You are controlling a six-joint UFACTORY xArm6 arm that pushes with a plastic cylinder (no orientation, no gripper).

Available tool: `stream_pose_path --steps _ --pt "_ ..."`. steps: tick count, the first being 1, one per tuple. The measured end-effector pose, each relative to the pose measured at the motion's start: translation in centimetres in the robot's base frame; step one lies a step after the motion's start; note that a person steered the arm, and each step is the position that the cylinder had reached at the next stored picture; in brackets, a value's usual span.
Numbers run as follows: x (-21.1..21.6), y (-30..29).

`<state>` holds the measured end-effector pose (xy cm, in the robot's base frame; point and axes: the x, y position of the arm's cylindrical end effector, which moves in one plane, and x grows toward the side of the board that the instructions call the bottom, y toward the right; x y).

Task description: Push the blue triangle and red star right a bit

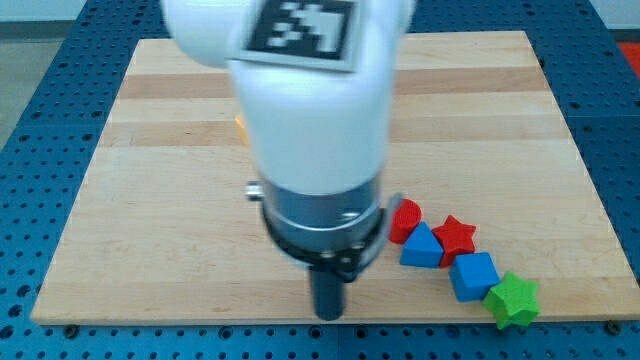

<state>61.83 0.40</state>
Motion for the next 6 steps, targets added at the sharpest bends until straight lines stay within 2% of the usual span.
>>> stream_pose_path --steps 1,6 --pt "-0.3 3.6" --pt "-4.6 3.9"
